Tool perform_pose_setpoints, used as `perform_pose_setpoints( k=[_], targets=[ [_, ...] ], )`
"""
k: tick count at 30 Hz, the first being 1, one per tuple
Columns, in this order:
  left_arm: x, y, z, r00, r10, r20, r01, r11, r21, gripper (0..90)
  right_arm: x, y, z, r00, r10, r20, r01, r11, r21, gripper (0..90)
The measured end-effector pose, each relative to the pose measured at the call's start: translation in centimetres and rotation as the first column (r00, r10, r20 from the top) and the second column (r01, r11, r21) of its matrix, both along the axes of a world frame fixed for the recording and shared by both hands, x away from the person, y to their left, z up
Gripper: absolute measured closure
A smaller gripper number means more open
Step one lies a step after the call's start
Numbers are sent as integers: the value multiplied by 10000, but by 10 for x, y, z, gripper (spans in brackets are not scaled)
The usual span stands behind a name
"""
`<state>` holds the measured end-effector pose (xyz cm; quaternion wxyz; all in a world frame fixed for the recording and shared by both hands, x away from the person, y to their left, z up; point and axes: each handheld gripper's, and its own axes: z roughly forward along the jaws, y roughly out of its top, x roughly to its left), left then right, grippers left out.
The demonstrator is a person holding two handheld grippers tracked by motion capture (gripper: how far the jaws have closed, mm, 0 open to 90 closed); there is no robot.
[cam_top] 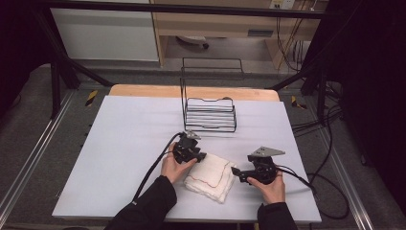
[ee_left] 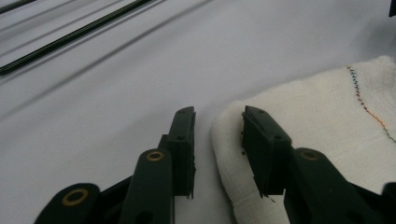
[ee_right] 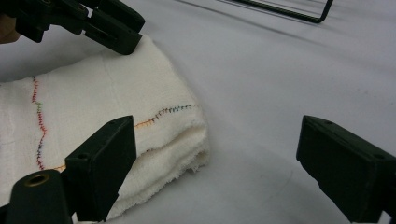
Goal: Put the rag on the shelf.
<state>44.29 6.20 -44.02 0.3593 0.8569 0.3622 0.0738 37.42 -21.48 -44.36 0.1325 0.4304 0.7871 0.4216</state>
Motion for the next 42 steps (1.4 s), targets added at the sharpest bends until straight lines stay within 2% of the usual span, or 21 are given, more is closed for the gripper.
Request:
perform_pose_setpoints(
  k=[5, 10, 13, 18, 22, 26, 28, 29, 31, 33, 37, 38, 42],
  targets=[
    [-1, -3, -1, 9998, -152, -121, 151, 9999, -32, 723, 1, 1, -1, 9999, -168, -4, 168, 9998, -57, 169],
    [-8, -9, 1, 9994, -251, 223, 241, 9987, 444, 791, 3, 3, -1, 9986, -516, -66, 519, 9977, 434, 215],
    [-8, -10, 1, 9994, -237, 239, 226, 9986, 473, 804, 3, 3, 0, 9982, -601, 7, 600, 9969, 505, 226],
    [-7, -8, 2, 9998, -201, -14, 202, 9991, 363, 835, 5, 4, -2, 9966, -816, -106, 819, 9960, 366, 225],
    [-11, -3, 5, 9997, -220, 71, 218, 9994, 255, 842, 5, 5, -2, 9965, -825, -140, 829, 9959, 370, 262],
    [-16, 11, 7, 10000, -74, -36, 74, 9998, -187, 843, 5, 11, -1, 9972, -749, -42, 750, 9969, 225, 325],
    [-17, 16, 7, 9999, 38, -109, -41, 9995, -317, 843, 6, 17, -1, 9973, -720, -130, 722, 9972, 182, 360],
    [-18, 18, 7, 9999, 53, -95, -56, 9994, -334, 843, 10, 25, -3, 9973, -690, -261, 694, 9975, 143, 385],
    [-19, 20, 6, 9999, 114, -101, -118, 9992, -394, 843, 12, 29, -4, 9975, -645, -276, 647, 9979, 54, 397],
    [-19, 19, 4, 9999, 143, -42, -144, 9993, -351, 841, 19, 37, -8, 9958, -779, -484, 778, 9970, -53, 446],
    [-16, 17, -1, 9998, 206, -60, -208, 9992, -350, 839, 21, 38, -11, 9934, -882, -730, 871, 9960, -186, 484],
    [-16, 16, -2, 9998, 189, -35, -190, 9992, -350, 837, 20, 38, -11, 9931, -851, -809, 841, 9963, -152, 531],
    [-17, 16, -3, 9999, 137, 24, -136, 9994, -319, 828, 18, 39, -11, 9920, -796, -984, 794, 9968, -57, 597]
  ],
)
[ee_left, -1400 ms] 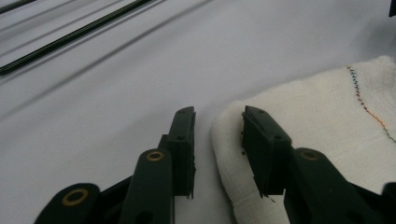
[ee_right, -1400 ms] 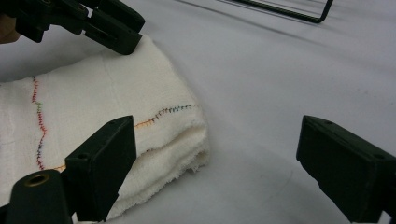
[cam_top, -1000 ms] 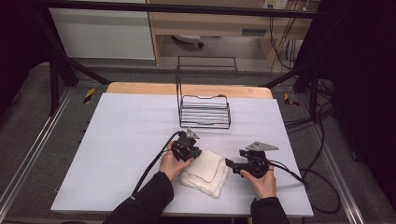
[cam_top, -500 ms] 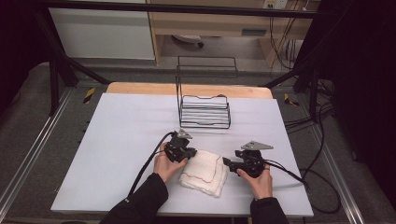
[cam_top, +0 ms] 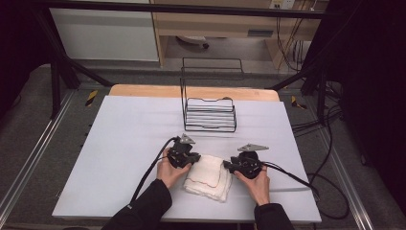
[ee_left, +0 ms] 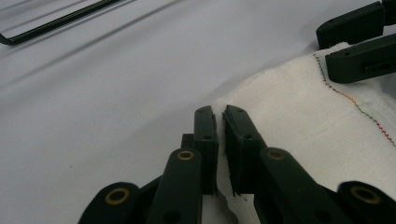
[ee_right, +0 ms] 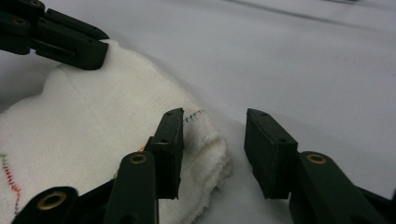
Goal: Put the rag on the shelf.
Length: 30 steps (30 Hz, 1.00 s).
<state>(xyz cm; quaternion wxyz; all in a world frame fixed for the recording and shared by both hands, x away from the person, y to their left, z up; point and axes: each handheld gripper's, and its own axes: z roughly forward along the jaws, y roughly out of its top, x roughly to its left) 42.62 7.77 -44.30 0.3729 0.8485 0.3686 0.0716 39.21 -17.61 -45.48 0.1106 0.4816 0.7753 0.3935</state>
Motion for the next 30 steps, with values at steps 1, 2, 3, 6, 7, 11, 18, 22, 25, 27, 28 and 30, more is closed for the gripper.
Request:
perform_pose_setpoints(
  k=[1, 2, 3, 6, 7, 11, 18, 22, 25, 27, 28, 30],
  targets=[
    [0, 0, -1, 10000, -29, 50, 29, 10000, 37, 821, -1, 0, 0, 10000, 33, -41, -33, 10000, 4, 605],
    [0, -1, -1, 10000, -76, 51, 76, 9999, 81, 821, -1, 0, 0, 10000, 33, -41, -33, 10000, 4, 605],
    [1, 0, -1, 9999, -114, 45, 114, 9999, 81, 815, -1, 0, 0, 9999, 16, -119, -16, 10000, 45, 609],
    [2, 0, -2, 9998, -204, -19, 204, 9998, 33, 808, -1, 0, 0, 9999, -4, -136, 5, 10000, 46, 617],
    [3, 0, -2, 9998, -199, -67, 199, 9998, -8, 802, -1, 0, 1, 9997, -3, -235, 5, 10000, 79, 647],
    [4, 1, -2, 9996, -230, -148, 229, 9997, -70, 795, -1, 1, 1, 9975, 66, -697, -32, 9988, 493, 767],
    [6, 1, -2, 9993, -144, -349, 139, 9998, -145, 796, -1, 0, 2, 9967, 173, -793, -125, 9981, 608, 819],
    [6, 2, -1, 9991, -153, -385, 144, 9996, -228, 829, -1, 0, 3, 9977, 272, -626, -233, 9978, 616, 826],
    [6, 4, 0, 9991, -236, -339, 227, 9994, -260, 835, -2, -2, 6, 9985, 326, -446, -295, 9971, 703, 827],
    [5, 6, 2, 9990, -287, -339, 270, 9983, -508, 836, -3, -3, 8, 9988, 386, -316, -361, 9965, 749, 827],
    [5, 8, 4, 9991, -285, -313, 263, 9975, -659, 836, -4, -4, 10, 9988, 424, -252, -403, 9960, 801, 827],
    [4, 11, 8, 9993, -338, -176, 321, 9953, -909, 837, -6, -5, 13, 9990, 435, -111, -422, 9945, 963, 827]
  ],
)
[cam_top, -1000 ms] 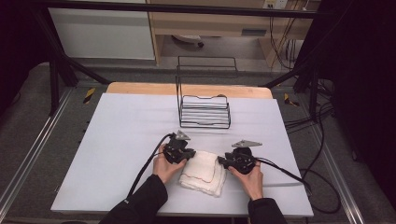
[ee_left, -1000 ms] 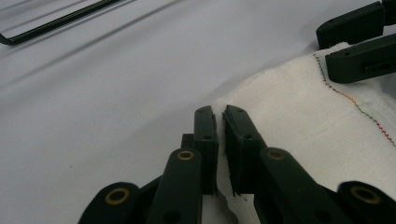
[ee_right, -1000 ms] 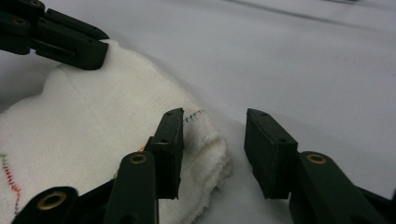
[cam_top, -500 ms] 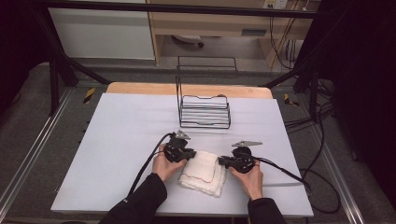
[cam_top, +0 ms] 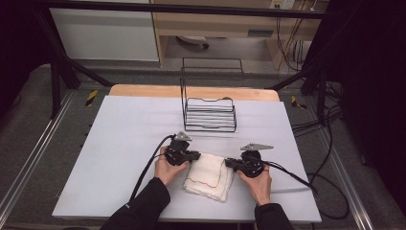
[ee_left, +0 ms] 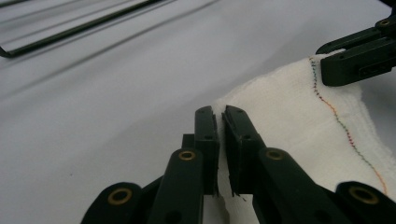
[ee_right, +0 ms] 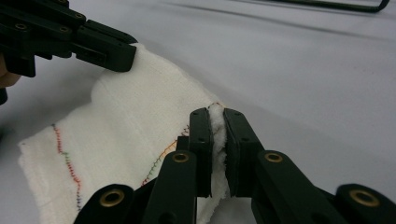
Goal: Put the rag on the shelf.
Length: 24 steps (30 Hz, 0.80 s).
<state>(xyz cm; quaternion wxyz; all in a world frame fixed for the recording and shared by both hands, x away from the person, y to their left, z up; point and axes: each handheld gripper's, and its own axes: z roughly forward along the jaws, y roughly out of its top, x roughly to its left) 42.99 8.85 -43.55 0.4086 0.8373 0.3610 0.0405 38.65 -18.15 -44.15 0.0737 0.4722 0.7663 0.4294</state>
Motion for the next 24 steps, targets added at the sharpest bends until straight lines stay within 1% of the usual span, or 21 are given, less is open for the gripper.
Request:
perform_pose_setpoints(
  k=[2, 3, 5, 6, 7, 8, 12, 14, 15, 17, 18, 19, 22, 23, 24],
  targets=[
    [-2, 3, 4, 10000, 0, 67, 2, 9998, -216, 837, -1, -1, 3, 9998, 11, 199, -14, 9999, 159, 827],
    [-3, 4, 6, 9999, -41, 125, 44, 9996, -270, 837, -2, -2, 5, 9997, 50, 226, -56, 9996, 263, 827],
    [-5, 7, 9, 9998, -39, 191, 48, 9990, -439, 837, -4, -2, 8, 9989, 105, 463, -118, 9995, 284, 827],
    [-6, 8, 11, 9997, -31, 261, 43, 9990, -456, 836, -4, -1, 10, 9982, 184, 571, -199, 9995, 253, 827],
    [-7, 9, 12, 9996, 9, 274, 5, 9988, -499, 836, -4, -1, 10, 9982, 184, 571, -199, 9995, 253, 827],
    [-8, 10, 13, 9994, 21, 343, -2, 9985, -541, 837, -6, 0, 12, 9965, 242, 795, -260, 9994, 227, 827],
    [-13, 15, 18, 9987, 18, 503, 20, 9972, -743, 837, -8, 1, 17, 9947, 257, 996, -297, 9988, 388, 827],
    [-15, 17, 20, 9979, 3, 652, 47, 9971, -755, 837, -9, 1, 18, 9945, 250, 1017, -295, 9986, 428, 827],
    [-17, 17, 22, 9974, -3, 725, 58, 9971, -762, 837, -10, 1, 21, 9928, 290, 1164, -344, 9984, 447, 827],
    [-19, 17, 24, 9960, -8, 890, 75, 9971, -755, 837, -11, 2, 24, 9909, 342, 1302, -401, 9983, 432, 827],
    [-21, 18, 25, 9955, -16, 944, 88, 9971, -760, 837, -11, 2, 24, 9909, 342, 1302, -401, 9983, 432, 827],
    [-22, 18, 26, 9950, -31, 996, 107, 9971, -759, 837, -13, 2, 28, 9892, 372, 1417, -438, 9981, 437, 828],
    [-25, 19, 29, 9937, -33, 1122, 133, 9960, -881, 838, -14, 1, 31, 9881, 389, 1486, -464, 9978, 476, 829],
    [-26, 20, 31, 9932, -37, 1162, 143, 9958, -905, 838, -15, 0, 34, 9860, 416, 1618, -498, 9977, 469, 830],
    [-27, 20, 32, 9930, -32, 1178, 143, 9956, -929, 838, -15, 0, 34, 9860, 416, 1618, -498, 9977, 469, 830]
  ],
)
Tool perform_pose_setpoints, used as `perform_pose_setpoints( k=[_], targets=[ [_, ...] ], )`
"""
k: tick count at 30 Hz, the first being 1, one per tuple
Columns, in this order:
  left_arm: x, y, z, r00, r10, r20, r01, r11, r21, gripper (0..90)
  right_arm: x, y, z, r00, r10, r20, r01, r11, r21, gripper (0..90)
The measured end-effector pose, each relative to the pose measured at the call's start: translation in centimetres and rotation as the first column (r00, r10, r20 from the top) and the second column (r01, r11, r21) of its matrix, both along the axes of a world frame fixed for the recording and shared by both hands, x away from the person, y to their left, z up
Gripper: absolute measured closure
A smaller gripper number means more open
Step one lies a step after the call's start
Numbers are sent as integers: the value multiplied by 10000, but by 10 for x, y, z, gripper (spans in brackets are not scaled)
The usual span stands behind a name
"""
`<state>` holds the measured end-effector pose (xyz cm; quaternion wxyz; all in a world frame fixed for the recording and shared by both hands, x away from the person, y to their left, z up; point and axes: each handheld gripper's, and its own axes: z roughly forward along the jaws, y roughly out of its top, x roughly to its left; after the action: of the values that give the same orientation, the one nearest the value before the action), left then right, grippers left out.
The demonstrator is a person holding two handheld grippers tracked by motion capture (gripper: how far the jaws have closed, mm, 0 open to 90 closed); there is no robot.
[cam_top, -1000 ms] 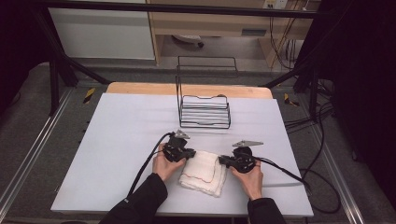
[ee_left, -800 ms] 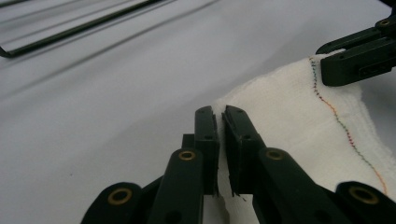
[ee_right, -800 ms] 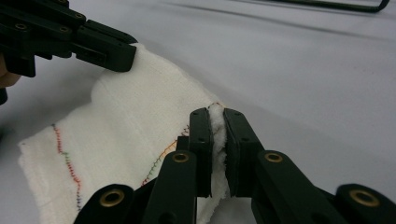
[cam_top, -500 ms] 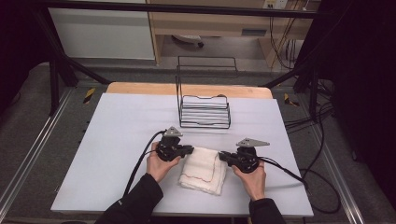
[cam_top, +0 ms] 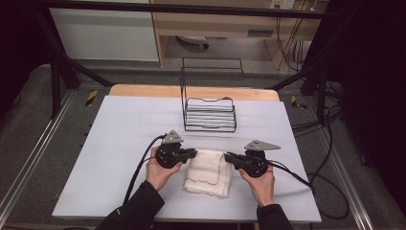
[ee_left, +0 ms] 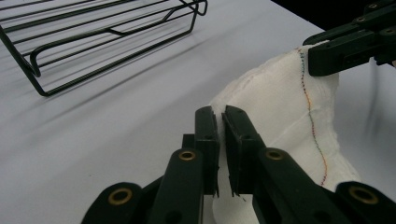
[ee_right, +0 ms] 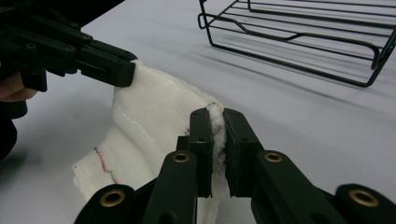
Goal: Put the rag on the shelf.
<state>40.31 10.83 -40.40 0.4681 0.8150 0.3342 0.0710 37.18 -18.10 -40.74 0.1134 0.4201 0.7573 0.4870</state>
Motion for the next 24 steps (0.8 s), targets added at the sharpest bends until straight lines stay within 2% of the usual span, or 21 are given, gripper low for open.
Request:
perform_pose_setpoints(
  k=[15, 24],
  targets=[
    [-12, 7, 19, 9985, 111, 527, -81, 9984, -563, 839, -10, 3, 24, 9948, 51, 1017, -38, 9999, -136, 832],
    [-17, 6, 29, 9971, 118, 756, -65, 9975, -701, 840, -13, 1, 33, 9906, 20, 1366, 4, 9998, -174, 833]
  ],
)
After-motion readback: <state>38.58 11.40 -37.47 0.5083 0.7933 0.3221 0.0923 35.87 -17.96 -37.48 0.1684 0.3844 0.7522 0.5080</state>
